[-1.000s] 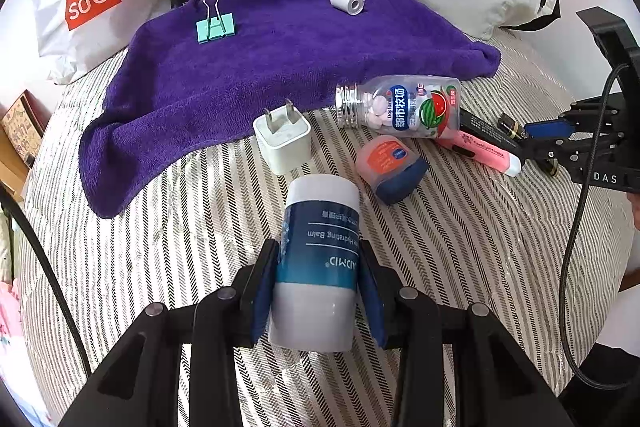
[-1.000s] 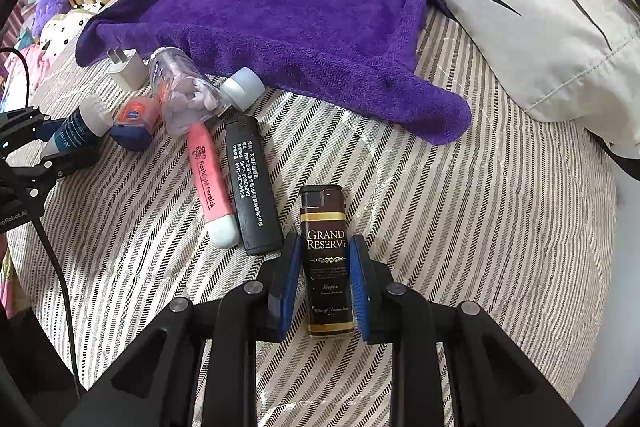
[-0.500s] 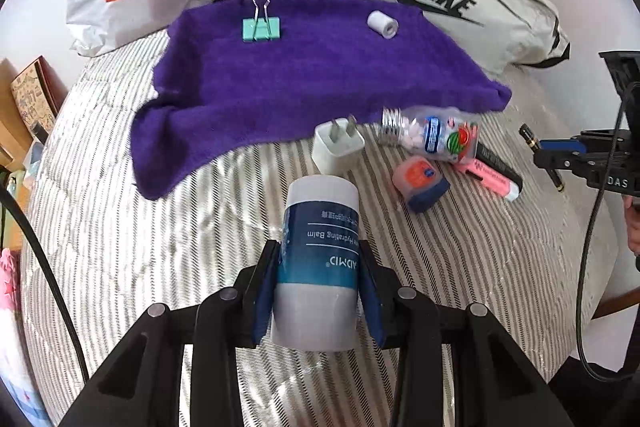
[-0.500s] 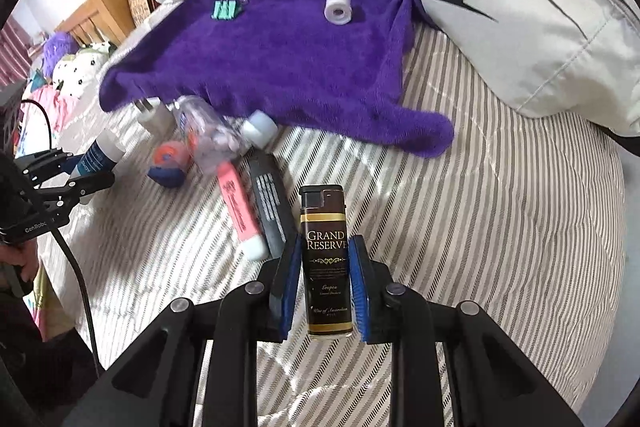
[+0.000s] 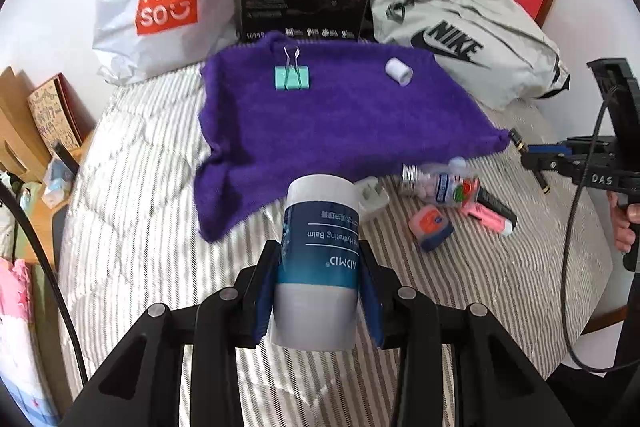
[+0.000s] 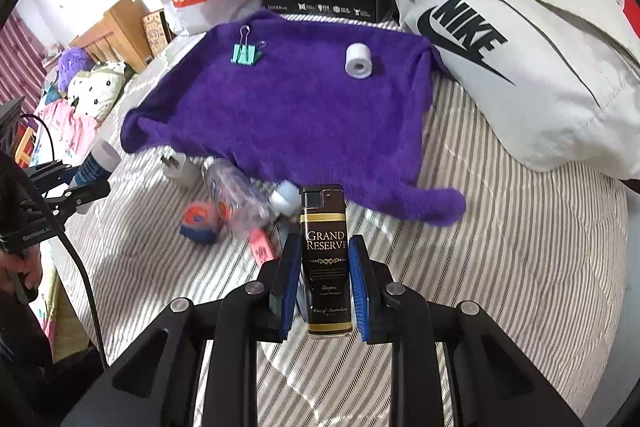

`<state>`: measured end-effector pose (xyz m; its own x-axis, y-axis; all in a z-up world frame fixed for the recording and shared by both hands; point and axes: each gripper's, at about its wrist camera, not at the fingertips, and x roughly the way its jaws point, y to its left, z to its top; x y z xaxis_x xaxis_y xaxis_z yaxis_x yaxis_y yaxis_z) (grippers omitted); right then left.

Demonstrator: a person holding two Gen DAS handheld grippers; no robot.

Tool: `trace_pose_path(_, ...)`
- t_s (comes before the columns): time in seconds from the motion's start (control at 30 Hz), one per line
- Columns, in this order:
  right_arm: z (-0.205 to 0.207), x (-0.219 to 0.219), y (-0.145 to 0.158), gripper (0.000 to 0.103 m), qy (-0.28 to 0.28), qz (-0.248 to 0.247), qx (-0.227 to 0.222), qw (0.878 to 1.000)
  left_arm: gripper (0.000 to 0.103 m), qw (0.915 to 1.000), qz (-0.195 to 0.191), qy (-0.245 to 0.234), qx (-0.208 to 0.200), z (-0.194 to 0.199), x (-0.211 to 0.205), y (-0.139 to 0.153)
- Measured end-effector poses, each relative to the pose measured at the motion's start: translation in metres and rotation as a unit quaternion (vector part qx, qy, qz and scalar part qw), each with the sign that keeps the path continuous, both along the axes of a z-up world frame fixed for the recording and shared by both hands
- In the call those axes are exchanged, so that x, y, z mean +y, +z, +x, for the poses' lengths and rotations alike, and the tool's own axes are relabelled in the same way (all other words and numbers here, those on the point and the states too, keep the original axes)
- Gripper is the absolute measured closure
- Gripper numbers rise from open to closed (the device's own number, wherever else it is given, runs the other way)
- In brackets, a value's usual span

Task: Organize rigid objects
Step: 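Place the balm jar on the towel with the left tool while the right tool places the lighter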

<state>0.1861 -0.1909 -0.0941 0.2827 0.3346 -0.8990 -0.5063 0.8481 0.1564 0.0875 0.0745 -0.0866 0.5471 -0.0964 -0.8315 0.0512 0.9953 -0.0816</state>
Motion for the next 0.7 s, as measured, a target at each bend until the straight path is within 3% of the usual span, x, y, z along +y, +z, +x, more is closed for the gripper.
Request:
trace_pose_path(0.47, 0.051, 0.017, 0.005, 0.079, -0.005, 0.019, -0.002, 1.000, 0.067, 0.9996, -0.017, 0.019, -0.012, 0.053, 0.028, 0.012)
trace_pose_path(0.7, 0.088, 0.023, -0.005, 0.079, -0.037, 0.018, 0.001, 0.999, 0.067, 0.9993, -0.028, 0.021, -0.016, 0.088, 0.031, 0.012)
